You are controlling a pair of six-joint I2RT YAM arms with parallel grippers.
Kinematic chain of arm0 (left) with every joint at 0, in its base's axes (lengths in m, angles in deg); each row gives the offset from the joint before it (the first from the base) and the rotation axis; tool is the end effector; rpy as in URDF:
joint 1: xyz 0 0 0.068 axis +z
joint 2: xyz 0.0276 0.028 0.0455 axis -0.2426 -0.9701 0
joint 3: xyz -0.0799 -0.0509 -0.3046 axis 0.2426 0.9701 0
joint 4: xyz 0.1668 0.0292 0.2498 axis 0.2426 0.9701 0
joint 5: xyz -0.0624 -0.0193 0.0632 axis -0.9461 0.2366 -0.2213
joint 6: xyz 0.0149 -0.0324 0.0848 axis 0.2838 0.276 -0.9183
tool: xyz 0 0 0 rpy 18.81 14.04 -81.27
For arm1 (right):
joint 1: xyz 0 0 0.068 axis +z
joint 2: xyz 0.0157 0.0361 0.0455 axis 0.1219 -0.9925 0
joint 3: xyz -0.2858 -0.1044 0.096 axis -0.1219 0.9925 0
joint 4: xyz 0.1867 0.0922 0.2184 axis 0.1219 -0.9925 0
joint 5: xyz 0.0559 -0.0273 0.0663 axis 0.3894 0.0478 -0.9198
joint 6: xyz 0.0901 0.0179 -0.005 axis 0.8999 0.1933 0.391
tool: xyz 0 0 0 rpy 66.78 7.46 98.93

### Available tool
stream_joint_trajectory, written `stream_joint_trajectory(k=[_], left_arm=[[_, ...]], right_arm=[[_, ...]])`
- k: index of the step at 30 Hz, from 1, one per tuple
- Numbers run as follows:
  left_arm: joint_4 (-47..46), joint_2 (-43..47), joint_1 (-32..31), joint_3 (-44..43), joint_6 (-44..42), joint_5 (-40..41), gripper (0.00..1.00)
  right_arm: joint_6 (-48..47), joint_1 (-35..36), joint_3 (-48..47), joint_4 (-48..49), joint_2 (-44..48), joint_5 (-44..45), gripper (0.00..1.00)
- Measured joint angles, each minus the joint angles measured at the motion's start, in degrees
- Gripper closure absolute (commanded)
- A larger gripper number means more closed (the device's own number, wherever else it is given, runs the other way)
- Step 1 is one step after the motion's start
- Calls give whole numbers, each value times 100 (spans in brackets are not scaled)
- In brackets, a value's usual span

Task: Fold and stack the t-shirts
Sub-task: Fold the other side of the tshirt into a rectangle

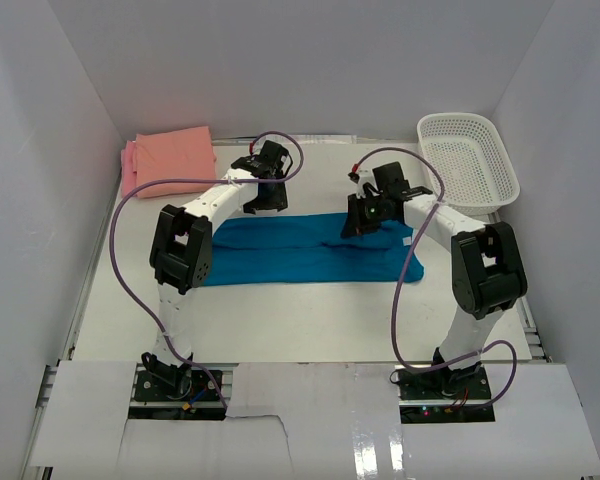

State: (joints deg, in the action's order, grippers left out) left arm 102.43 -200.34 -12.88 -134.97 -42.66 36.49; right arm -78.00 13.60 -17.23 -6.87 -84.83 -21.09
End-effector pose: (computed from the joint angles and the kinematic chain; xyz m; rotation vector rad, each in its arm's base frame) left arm 0.4951 -0.2246 0.2012 -0.1364 2.6193 0.0692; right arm 0.4163 0.1949 0.2030 -0.5158 2.4387 0.7535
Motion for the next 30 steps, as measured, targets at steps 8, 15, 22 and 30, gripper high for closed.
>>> stream_joint_trajectory(k=[8, 15, 22, 30], left_arm=[[-4, 0, 0, 0, 0, -17, 25], [-4, 0, 0, 0, 0, -26, 25], [2, 0, 0, -13, -22, -173, 25], [68, -4, -199, -579, -223, -1108, 26]], right_arm=[[197, 280, 960, 210, 118, -59, 86], [555, 457, 1681, 444, 411, -181, 61], [702, 389, 1587, 481, 977, -188, 45], [654, 90, 1209, 382, 1038, 527, 45]])
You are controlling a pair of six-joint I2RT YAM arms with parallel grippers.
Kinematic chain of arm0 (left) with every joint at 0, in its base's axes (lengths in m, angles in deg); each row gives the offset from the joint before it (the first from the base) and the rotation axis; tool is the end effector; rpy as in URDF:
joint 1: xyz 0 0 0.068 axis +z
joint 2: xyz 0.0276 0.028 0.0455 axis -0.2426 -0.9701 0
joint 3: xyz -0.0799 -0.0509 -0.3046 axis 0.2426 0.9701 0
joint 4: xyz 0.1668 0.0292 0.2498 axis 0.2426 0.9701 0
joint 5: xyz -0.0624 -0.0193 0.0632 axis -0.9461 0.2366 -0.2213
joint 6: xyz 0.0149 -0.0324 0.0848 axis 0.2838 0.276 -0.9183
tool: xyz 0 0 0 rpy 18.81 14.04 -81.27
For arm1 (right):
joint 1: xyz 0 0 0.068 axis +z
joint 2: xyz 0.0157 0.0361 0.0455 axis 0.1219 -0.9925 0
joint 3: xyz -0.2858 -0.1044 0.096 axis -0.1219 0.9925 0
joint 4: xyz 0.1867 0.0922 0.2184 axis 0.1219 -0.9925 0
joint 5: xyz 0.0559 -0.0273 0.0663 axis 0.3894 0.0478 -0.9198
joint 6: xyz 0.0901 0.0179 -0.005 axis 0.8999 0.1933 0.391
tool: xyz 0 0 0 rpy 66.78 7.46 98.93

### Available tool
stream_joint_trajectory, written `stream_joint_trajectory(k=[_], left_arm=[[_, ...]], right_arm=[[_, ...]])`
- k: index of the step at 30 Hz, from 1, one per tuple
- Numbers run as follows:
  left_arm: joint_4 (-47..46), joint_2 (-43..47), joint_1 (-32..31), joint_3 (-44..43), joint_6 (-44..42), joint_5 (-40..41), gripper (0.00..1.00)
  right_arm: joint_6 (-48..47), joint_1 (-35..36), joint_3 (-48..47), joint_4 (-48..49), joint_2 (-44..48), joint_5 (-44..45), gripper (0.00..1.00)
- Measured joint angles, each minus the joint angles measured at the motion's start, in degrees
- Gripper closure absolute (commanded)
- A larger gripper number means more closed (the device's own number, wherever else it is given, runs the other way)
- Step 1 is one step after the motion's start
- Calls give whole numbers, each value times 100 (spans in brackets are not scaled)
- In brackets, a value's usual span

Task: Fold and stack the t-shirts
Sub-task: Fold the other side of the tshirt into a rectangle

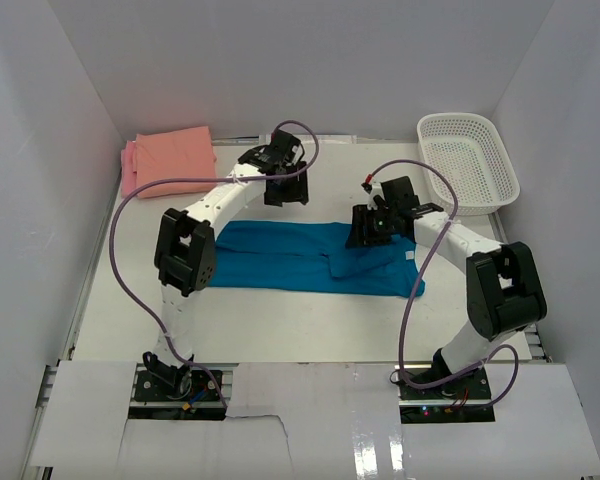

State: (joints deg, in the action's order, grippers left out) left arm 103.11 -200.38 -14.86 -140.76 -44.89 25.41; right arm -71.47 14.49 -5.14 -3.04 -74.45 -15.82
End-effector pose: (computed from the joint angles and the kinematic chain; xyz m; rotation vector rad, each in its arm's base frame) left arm 0.4934 -0.2630 0.2340 0.0105 2.6244 -0.2134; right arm 0.3667 0.1755 0.2034 -0.3615 2.4537 0.6967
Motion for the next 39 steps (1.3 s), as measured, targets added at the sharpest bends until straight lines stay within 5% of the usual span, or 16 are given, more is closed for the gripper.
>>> stream_joint_trajectory(k=[10, 21, 23, 30, 39], left_arm=[[-337, -330, -824, -407, 168, -2138, 26], [-870, -1655, -883, -647, 649, -3676, 26], [-898, -1683, -874, -702, 686, -3790, 26], [-955, -1707, -898, -741, 704, -3805, 26], [-949, -1707, -911, -745, 702, -3698, 26]], right_arm=[[-170, -144, -334, -551, -450, 1388, 46], [-260, -146, -446, -813, -627, 2216, 51], [-280, -146, -455, -835, -686, 2264, 54], [-361, -151, -463, -922, -846, 2295, 92], [-374, -151, -415, -951, -654, 2297, 89]])
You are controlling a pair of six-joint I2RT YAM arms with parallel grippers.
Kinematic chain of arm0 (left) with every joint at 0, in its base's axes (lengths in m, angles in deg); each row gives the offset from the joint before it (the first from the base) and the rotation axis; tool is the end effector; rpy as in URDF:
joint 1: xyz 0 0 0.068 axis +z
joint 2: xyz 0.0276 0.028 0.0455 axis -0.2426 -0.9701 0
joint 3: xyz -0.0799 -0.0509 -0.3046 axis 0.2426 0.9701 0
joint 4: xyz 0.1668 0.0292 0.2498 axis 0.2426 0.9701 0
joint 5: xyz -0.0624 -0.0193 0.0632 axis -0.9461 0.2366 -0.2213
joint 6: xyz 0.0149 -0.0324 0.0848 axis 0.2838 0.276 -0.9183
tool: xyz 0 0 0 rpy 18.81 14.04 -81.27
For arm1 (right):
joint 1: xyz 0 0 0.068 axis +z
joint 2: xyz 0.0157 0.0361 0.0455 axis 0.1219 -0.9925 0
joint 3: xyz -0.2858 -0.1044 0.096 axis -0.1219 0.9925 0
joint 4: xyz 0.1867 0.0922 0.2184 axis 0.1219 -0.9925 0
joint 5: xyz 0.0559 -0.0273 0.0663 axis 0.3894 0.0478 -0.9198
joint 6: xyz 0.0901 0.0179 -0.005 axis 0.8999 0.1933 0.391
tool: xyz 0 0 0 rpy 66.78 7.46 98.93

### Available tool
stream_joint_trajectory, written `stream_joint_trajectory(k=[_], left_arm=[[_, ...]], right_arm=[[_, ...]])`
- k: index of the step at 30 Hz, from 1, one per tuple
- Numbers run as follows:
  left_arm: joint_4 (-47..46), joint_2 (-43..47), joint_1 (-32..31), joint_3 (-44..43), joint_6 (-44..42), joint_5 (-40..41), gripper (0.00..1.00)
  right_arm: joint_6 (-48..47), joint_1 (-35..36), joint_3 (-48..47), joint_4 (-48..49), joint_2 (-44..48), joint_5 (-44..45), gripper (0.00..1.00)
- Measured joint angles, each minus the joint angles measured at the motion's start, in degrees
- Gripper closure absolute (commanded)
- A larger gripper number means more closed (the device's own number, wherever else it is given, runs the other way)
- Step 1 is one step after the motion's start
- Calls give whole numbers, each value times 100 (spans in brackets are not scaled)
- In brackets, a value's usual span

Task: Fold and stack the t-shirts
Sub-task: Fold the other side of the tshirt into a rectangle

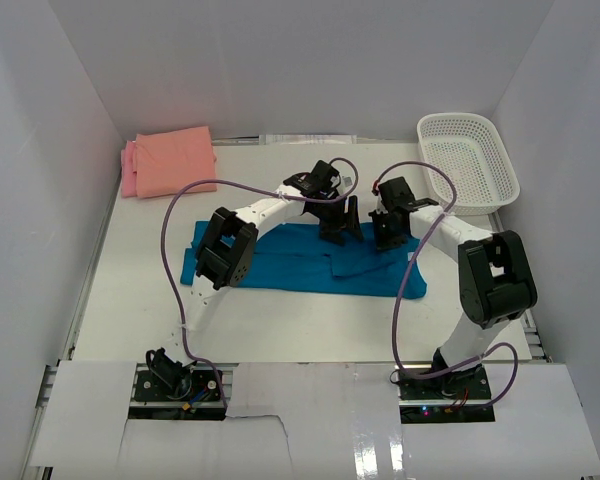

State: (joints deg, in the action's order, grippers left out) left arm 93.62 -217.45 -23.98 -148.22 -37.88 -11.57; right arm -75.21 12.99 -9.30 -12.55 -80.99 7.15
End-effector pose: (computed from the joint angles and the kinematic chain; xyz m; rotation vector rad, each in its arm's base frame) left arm 0.4601 -0.4141 0.1343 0.3135 2.8264 -1.0870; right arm 0.3893 0.1379 0.1662 -0.2457 2.6295 0.1138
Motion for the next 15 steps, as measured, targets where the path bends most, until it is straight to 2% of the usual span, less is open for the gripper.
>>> stream_joint_trajectory(k=[15], left_arm=[[111, -164, -13, -337, 26, 291, 25]], right_arm=[[302, 2, 1342, -157, 1491, -352, 84]])
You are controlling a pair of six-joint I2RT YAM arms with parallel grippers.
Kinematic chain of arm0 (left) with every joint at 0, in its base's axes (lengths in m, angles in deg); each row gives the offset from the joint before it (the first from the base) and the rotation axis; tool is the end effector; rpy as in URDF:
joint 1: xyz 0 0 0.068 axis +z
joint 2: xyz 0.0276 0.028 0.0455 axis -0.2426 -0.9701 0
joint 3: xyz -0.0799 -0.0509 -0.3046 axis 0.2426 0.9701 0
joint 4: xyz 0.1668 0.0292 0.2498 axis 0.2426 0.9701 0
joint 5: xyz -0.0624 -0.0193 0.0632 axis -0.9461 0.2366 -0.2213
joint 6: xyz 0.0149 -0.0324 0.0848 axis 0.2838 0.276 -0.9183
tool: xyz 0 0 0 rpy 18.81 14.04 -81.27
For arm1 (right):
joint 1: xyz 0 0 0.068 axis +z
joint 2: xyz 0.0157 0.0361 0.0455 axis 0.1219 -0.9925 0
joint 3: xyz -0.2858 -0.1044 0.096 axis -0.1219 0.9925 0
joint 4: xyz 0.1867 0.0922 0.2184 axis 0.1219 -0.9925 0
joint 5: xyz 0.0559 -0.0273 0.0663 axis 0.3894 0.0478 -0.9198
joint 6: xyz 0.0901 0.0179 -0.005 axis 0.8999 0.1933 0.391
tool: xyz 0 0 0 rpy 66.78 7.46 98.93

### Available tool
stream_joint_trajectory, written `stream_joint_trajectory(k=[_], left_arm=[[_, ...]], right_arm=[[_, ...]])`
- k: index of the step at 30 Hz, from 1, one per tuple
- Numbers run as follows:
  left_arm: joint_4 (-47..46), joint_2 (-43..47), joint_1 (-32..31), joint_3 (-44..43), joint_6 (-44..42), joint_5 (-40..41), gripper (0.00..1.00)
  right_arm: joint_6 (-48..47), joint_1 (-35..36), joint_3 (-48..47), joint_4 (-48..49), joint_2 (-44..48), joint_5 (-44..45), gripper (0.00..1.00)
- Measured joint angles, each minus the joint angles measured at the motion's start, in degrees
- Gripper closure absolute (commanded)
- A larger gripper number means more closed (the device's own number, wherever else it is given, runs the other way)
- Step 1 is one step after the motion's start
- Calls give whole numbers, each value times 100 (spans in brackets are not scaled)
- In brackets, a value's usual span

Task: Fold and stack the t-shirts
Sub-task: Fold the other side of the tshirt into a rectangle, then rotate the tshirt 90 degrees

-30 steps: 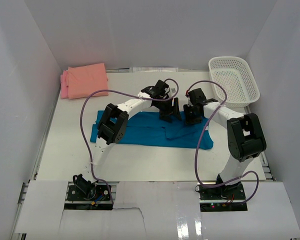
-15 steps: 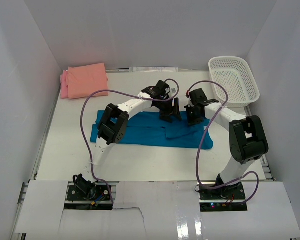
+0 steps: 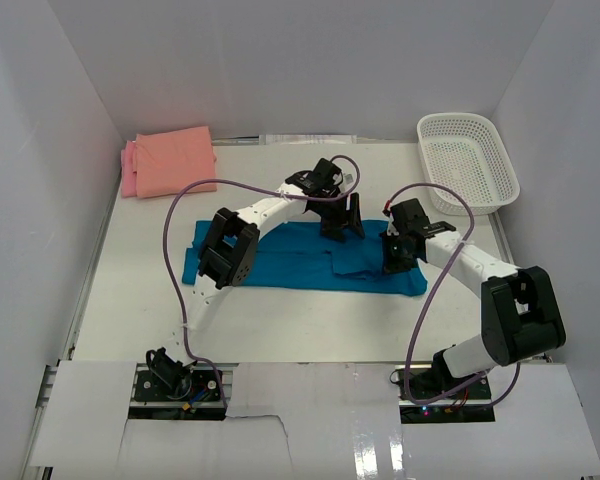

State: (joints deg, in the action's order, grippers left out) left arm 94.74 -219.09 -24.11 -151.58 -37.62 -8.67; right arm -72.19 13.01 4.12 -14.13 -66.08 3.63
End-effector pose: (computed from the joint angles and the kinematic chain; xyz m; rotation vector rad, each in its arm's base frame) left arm 0.4689 -0.4182 0.1351 0.2921 2.8113 -1.0290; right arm 0.3142 0.1161 0.1752 -0.1987 2.6483 0.2102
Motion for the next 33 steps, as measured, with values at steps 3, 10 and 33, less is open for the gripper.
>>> stream_joint_trajectory(k=[3, 10, 33], left_arm=[[15, -17, 0, -39, 17, 7, 25], [63, -22, -2, -87, 11, 120, 24], [802, 1480, 1606, 623, -452, 817, 20]], right_arm=[[122, 17, 85, -223, 70, -11, 69], [308, 103, 153, -734, 361, 293, 47], [431, 107, -459, 184, -575, 85, 92]])
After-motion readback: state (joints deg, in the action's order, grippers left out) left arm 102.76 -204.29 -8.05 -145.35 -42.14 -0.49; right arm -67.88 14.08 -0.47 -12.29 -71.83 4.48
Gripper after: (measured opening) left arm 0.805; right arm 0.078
